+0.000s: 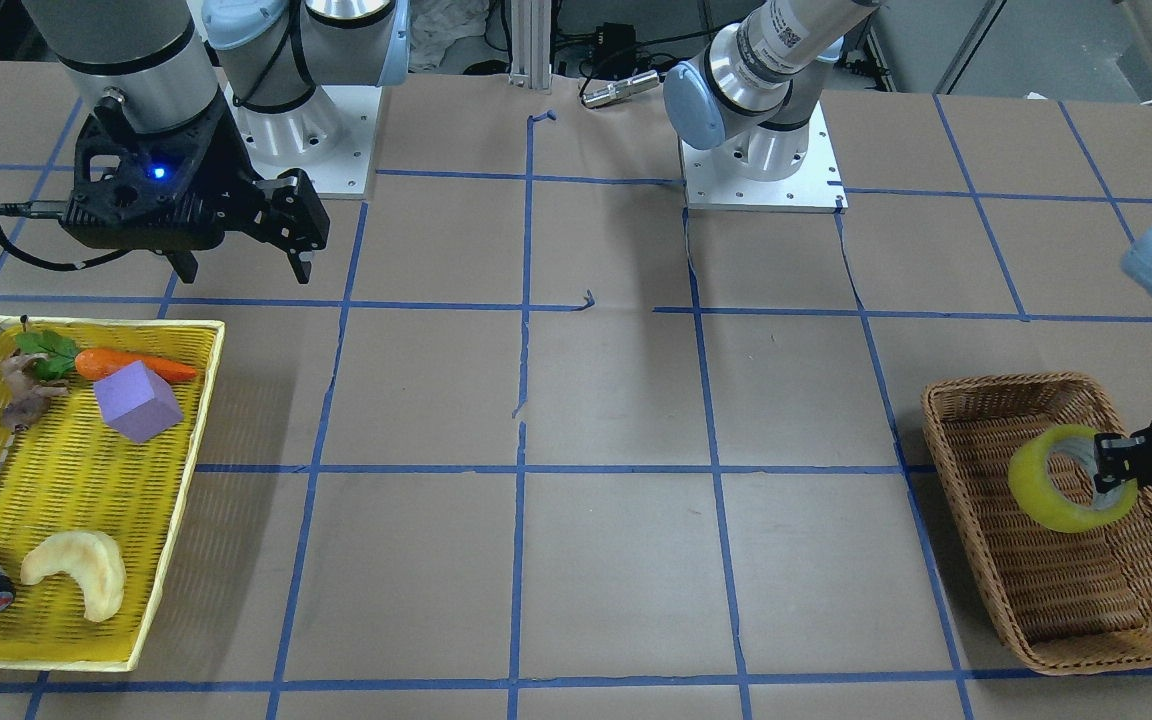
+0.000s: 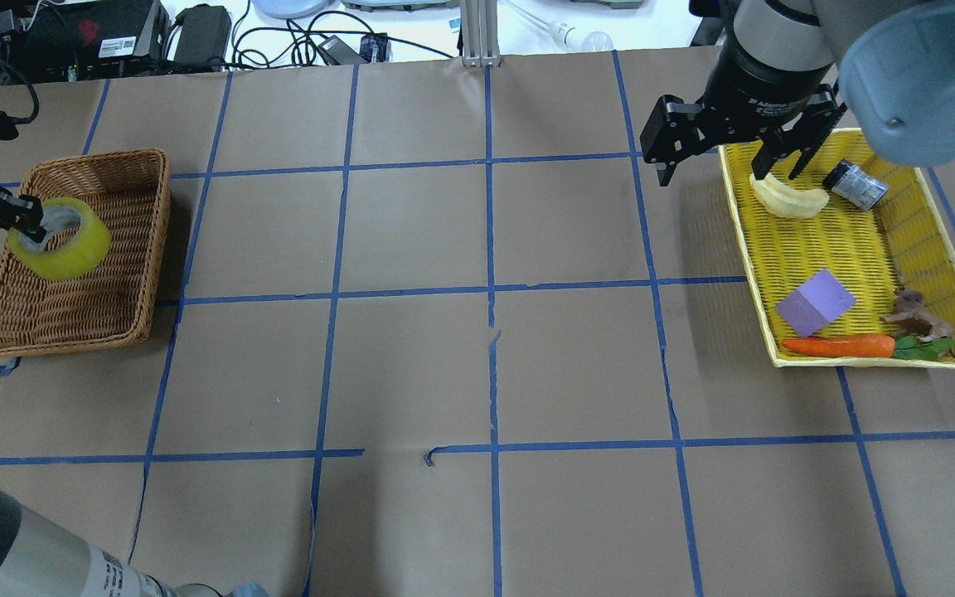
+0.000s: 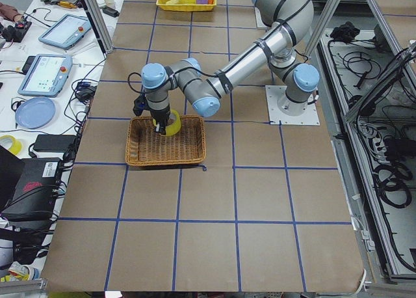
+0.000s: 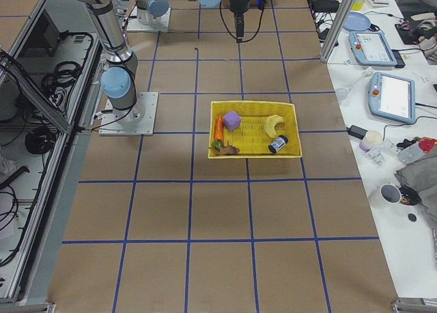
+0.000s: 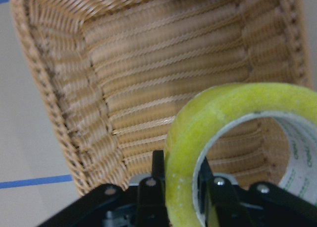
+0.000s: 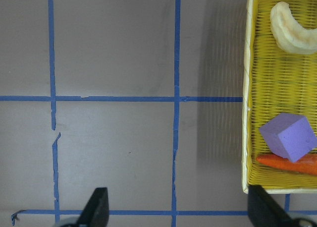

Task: Transfer tape with both arms
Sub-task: 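Carry the tape roll with the left gripper over the wicker basket, then open the left gripper to drop the tape roll into the wicker basket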

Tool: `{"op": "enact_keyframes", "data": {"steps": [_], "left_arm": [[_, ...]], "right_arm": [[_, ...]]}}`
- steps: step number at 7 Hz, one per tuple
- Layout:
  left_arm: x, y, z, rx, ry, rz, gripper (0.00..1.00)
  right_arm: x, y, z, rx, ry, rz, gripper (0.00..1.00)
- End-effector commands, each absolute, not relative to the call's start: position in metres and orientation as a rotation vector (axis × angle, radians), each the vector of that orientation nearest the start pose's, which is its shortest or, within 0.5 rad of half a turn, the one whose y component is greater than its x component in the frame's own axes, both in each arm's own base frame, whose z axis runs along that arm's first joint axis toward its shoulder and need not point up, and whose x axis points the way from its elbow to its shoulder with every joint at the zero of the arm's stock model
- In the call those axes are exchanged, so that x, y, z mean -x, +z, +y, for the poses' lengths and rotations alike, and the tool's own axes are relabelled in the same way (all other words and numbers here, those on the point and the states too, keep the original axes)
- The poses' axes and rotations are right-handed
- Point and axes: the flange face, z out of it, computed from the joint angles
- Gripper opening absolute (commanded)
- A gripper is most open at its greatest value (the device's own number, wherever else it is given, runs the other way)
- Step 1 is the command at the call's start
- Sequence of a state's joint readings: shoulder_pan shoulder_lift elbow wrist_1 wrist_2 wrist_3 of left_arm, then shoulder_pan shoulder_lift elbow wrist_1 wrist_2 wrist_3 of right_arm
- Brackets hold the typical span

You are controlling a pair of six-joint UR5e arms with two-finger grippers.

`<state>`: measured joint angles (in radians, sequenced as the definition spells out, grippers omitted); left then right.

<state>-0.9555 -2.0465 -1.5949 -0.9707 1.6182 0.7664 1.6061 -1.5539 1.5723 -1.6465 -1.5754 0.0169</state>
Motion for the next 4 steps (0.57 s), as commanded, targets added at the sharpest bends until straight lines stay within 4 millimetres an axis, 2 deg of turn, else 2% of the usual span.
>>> {"op": "enact_keyframes", "data": {"steps": [1,2,3,4], "left_arm": [[-0.269,0.238,-0.599,-0.184,-0.178,2.979,0.69],[-0.27,0.242,-0.6,-0.147,-0.191,2.978,0.86],[-0.268,0.24,-0.601,-0.139,-0.207,2.994,0.9],[-0.256,0.26,-0.604,-0.16,-0.248,2.98,0.92]], "right_arm": [[-0.151,0.486,-0.499,0.029,-0.089,3.143,1.0],[-0.151,0.486,-0.499,0.029,-0.089,3.143,1.0],[-0.151,0.486,-0.499,0.029,-0.089,3.143,1.0],[-0.151,0.486,-0.499,0.029,-0.089,3.143,1.0]]}}
